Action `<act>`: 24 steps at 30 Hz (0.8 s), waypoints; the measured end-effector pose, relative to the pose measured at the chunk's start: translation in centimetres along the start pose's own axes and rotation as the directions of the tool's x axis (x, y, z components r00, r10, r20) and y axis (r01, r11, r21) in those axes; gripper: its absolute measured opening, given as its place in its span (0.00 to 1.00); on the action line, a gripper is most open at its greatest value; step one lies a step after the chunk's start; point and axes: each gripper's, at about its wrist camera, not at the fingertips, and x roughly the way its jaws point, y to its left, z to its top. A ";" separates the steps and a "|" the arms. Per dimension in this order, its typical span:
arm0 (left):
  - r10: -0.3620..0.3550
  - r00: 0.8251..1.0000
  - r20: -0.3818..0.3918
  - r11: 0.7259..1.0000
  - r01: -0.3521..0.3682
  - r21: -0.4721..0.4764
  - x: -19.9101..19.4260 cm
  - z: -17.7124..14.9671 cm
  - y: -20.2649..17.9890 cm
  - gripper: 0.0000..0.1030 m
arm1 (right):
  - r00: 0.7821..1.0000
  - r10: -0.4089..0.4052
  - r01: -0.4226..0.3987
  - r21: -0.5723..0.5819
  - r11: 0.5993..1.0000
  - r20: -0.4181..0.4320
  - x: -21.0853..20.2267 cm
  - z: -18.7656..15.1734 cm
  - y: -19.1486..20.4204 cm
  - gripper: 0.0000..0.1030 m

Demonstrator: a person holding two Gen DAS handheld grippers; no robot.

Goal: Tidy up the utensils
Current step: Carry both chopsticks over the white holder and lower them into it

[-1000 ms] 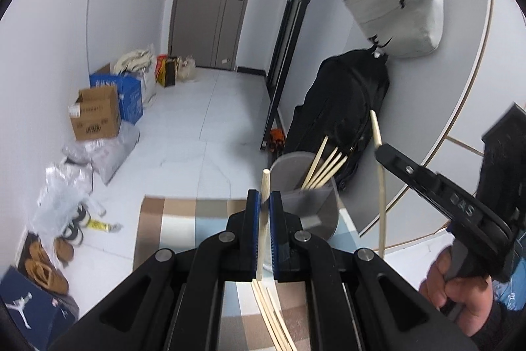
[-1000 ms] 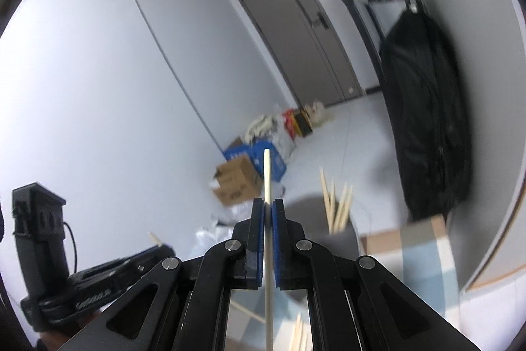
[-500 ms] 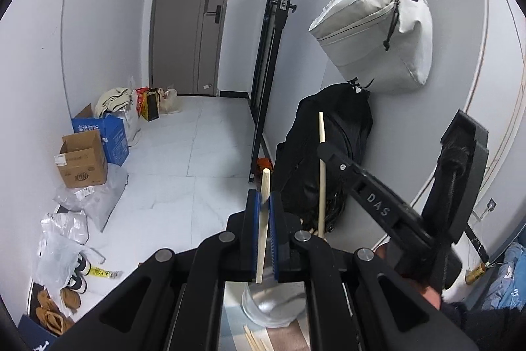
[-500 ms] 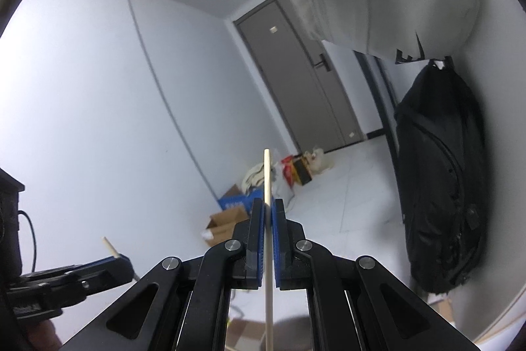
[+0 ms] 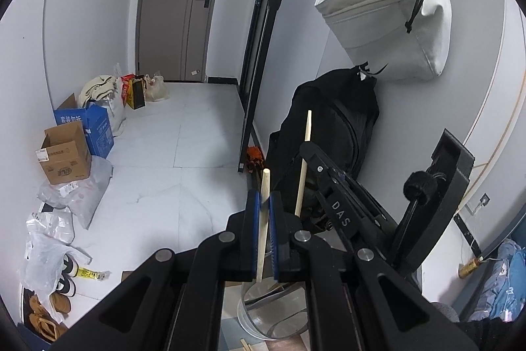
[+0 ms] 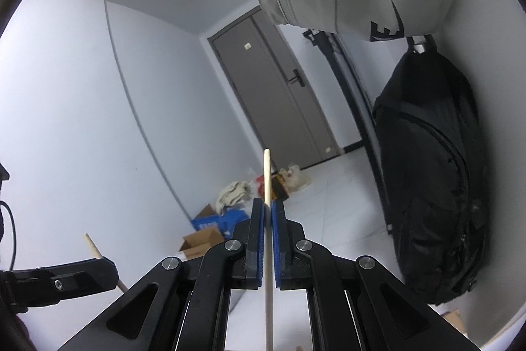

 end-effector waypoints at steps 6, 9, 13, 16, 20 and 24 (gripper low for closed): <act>-0.002 1.000 -0.021 1.000 0.001 -0.012 1.0 -0.2 0.6 0.02 | 0.999 -0.039 0.040 -0.027 0.999 0.037 0.0 -1.4 0.7 0.04; -0.002 1.000 -0.030 1.000 0.002 -0.015 1.4 -0.3 0.9 0.02 | 0.998 -0.050 0.052 -0.042 0.998 0.041 0.2 -1.8 0.8 0.04; -0.014 0.999 -0.039 1.000 0.013 -0.019 1.8 -0.5 1.1 0.02 | 0.997 -0.055 0.059 -0.078 0.995 0.046 0.0 -2.6 1.1 0.04; -0.015 0.999 -0.042 1.000 0.014 -0.022 2.1 -0.6 1.2 0.02 | 0.997 -0.054 0.059 -0.095 0.994 0.055 -0.1 -2.8 1.2 0.04; -0.015 0.999 -0.042 1.000 0.014 -0.022 2.1 -0.8 1.3 0.02 | 0.997 -0.049 0.056 -0.115 0.992 0.057 -0.3 -3.0 1.2 0.04; -0.015 0.999 -0.041 1.000 0.015 -0.009 2.0 -0.7 1.1 0.02 | 0.998 -0.041 0.049 -0.135 0.990 0.055 -0.3 -3.1 1.4 0.04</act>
